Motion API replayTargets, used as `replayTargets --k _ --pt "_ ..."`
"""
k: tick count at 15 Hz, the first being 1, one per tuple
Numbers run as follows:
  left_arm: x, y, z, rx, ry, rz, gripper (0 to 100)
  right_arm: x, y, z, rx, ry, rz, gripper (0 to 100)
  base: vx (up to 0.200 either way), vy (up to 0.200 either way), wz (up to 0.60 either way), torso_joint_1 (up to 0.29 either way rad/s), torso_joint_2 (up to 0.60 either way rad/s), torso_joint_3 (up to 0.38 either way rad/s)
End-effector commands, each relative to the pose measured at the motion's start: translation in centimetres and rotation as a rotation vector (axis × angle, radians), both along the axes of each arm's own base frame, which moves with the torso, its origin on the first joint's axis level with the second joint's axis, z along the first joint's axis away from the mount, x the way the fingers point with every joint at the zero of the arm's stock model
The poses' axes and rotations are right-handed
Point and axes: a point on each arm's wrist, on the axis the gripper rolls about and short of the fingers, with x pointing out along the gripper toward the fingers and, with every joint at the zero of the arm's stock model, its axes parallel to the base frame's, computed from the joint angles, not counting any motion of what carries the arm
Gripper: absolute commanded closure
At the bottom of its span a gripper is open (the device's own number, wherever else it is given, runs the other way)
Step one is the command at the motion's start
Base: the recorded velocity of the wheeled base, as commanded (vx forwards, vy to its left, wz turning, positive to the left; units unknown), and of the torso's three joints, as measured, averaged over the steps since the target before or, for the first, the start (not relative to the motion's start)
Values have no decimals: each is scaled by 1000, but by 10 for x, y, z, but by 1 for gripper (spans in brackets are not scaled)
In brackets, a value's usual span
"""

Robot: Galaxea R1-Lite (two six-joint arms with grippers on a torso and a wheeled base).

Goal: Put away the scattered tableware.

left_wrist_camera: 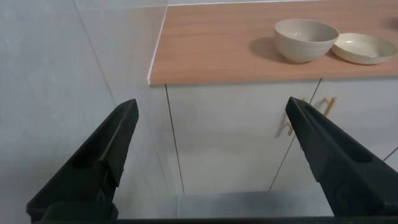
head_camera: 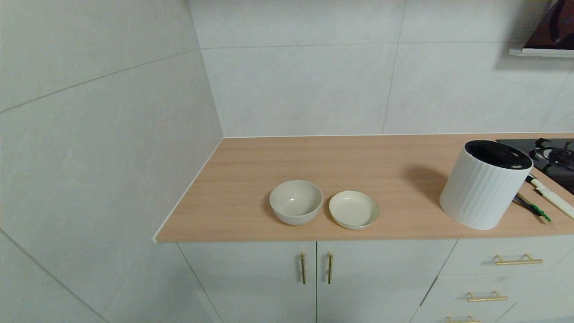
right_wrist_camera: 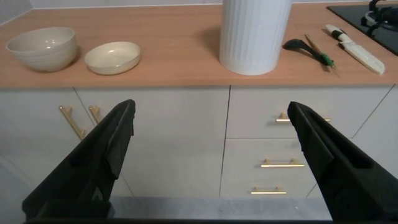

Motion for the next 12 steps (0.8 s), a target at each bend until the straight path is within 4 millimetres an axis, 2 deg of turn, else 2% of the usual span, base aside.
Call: replayTargets --k 1,5,12 --pt "0 0 0 0 2 0 0 0 0 0 0 0 1 0 0 0 0 0 0 0" --pt "0 0 0 0 2 0 0 0 0 0 0 0 1 0 0 0 0 -20 40 25" --pt "0 0 0 0 2 0 0 0 0 0 0 0 1 0 0 0 0 -204 449 242"
